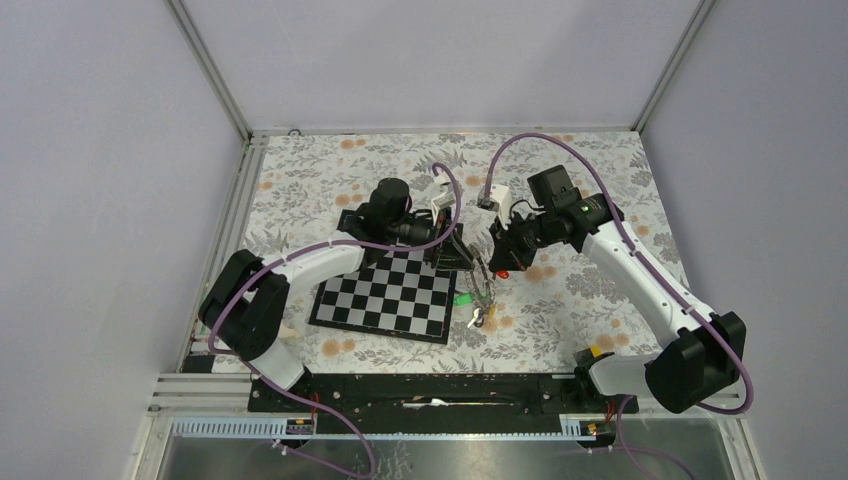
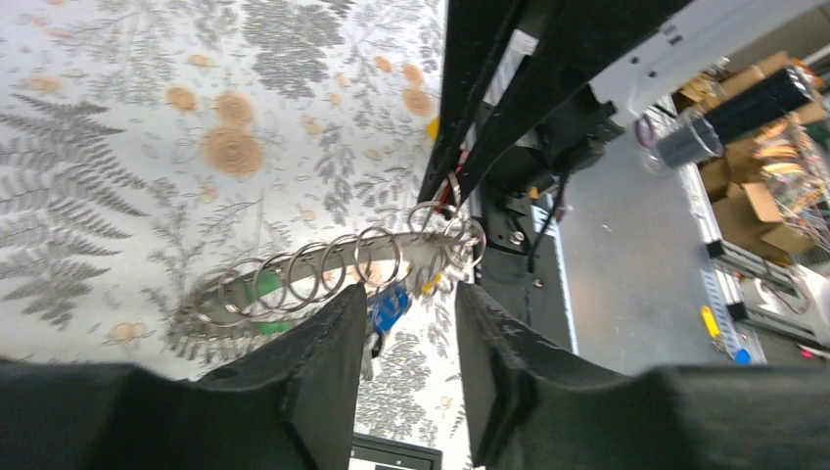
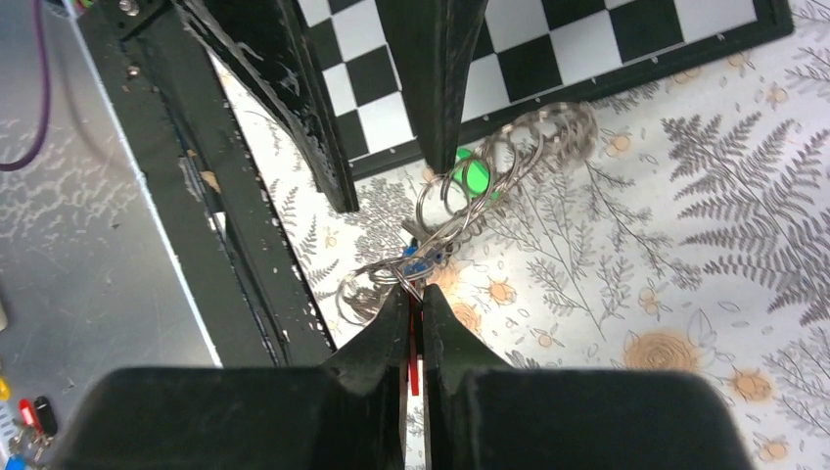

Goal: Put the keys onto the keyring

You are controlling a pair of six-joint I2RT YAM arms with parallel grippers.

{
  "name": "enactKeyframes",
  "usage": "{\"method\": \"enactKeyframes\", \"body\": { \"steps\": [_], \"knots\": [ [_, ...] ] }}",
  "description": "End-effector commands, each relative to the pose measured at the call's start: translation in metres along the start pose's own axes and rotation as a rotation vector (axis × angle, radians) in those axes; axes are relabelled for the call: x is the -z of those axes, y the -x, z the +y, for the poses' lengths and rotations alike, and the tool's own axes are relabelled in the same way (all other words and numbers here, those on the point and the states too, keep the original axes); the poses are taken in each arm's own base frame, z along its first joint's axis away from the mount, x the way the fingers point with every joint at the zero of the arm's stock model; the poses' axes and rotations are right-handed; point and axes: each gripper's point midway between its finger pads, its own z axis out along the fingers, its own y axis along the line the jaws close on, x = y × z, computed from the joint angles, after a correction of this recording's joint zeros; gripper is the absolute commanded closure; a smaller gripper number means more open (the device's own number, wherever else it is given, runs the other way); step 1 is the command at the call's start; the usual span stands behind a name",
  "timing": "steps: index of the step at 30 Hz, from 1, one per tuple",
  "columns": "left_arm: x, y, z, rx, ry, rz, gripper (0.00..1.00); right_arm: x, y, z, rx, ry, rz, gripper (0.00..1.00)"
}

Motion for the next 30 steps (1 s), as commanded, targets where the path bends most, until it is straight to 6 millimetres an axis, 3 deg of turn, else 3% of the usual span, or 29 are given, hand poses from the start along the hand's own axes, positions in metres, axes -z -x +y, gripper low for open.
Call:
{"method": "enactKeyframes", "body": {
  "steps": [1,8,12,22,30],
  "knots": [
    [0.016,0.039,0.017,-0.075,0.146,-0.071,0.52,0.014,0.003,-0.013,0.015,-0.115,0.006,1.0],
    [0.051,0.053,0.06,0.001,0.352,-0.132,0.38,0.009,-0.013,-0.033,0.006,-0.192,0.079,1.0],
    [0.064,0.055,0.077,0.026,0.428,-0.155,0.29,0.002,-0.035,-0.05,0.01,-0.247,0.167,1.0],
    [0.072,0.055,0.085,0.008,0.494,-0.153,0.2,0.013,-0.091,-0.121,-0.012,-0.405,0.384,1.0],
    [0.075,0.056,0.081,-0.013,0.496,-0.141,0.17,0.023,-0.13,-0.154,-0.06,-0.416,0.521,1.0]
  ]
}}
